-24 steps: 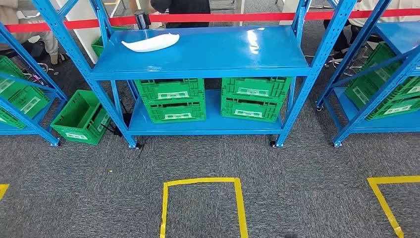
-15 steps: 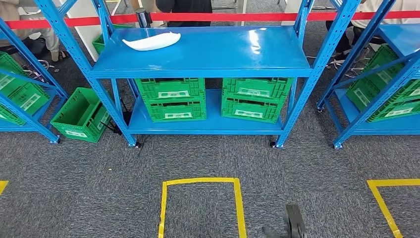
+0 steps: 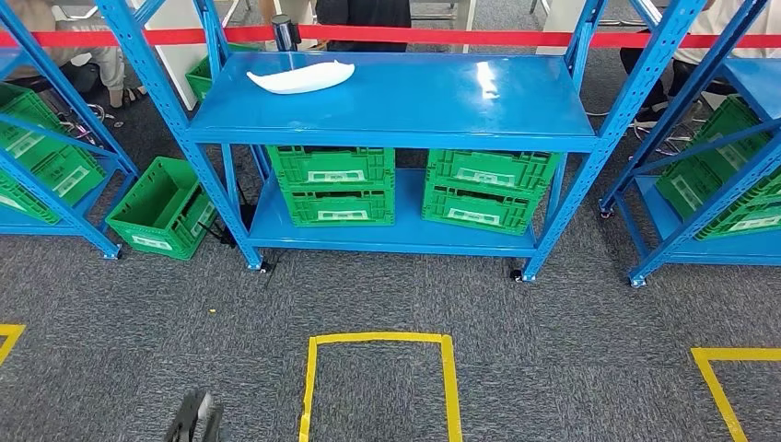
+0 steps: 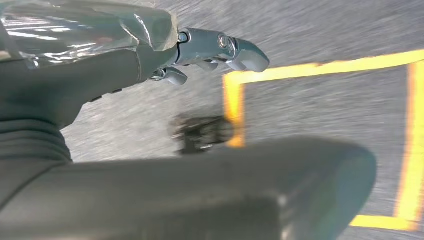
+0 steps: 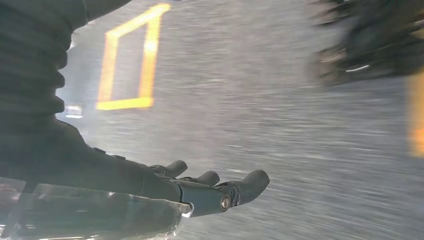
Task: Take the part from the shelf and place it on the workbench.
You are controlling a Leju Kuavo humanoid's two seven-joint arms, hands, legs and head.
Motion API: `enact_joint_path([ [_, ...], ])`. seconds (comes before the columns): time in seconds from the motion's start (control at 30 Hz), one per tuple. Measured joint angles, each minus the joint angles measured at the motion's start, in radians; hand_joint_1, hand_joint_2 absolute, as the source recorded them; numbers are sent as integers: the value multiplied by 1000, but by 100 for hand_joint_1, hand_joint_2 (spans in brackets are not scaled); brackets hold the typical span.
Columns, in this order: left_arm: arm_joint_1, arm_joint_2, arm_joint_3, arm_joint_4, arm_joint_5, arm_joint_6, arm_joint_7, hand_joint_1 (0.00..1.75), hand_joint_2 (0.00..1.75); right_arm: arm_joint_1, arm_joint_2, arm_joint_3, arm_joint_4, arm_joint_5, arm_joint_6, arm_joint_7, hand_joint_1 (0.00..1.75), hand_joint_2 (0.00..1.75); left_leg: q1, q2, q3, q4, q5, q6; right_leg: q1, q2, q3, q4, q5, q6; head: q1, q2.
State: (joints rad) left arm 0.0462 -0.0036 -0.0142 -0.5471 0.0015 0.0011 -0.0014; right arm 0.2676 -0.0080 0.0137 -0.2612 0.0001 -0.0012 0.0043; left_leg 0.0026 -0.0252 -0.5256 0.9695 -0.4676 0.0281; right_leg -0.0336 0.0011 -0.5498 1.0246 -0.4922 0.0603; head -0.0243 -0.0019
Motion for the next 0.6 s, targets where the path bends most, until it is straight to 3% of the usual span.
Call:
enact_joint_path([
  [0.1,69,-2,-1,72,0,0,2,0,175,-74,5,0,-70,0,0,-2,0,175,-2,8,-4,11,-11,-12,5,1,13,-24,9,-31,-5,0],
  [0.37,114,-4,-1,122,0,0,2,0,175,-117,7,0,-119,0,0,-2,0,175,2,10,-6,19,-17,-16,5,4,12,-25,10,-40,-5,0],
  [0.43,165,-3,-1,179,0,0,2,0,175,-165,9,-1,-177,0,0,-2,0,175,6,12,-28,72,-54,-25,2,9,12,-26,12,-48,-5,0],
  [0.47,207,-2,-1,231,0,0,2,0,175,-203,8,-2,-228,0,0,-2,0,175,8,13,-68,148,-85,-29,2,16,11,-27,13,-52,-5,0],
  [0.53,235,2,-1,285,0,0,2,0,175,-228,8,-5,-281,0,0,-2,0,175,5,15,-72,143,-69,-17,8,23,11,-27,13,-54,-5,0],
  [0.57,232,3,-1,293,0,0,1,0,175,-225,8,-6,-289,0,0,-2,0,175,2,16,-60,113,-48,-7,13,26,9,-28,12,-53,-5,0],
  [0.6,205,3,-1,270,0,0,1,0,175,-202,10,-6,-269,0,0,-1,0,175,-2,18,-24,40,-17,1,15,24,8,-29,12,-51,-5,0],
])
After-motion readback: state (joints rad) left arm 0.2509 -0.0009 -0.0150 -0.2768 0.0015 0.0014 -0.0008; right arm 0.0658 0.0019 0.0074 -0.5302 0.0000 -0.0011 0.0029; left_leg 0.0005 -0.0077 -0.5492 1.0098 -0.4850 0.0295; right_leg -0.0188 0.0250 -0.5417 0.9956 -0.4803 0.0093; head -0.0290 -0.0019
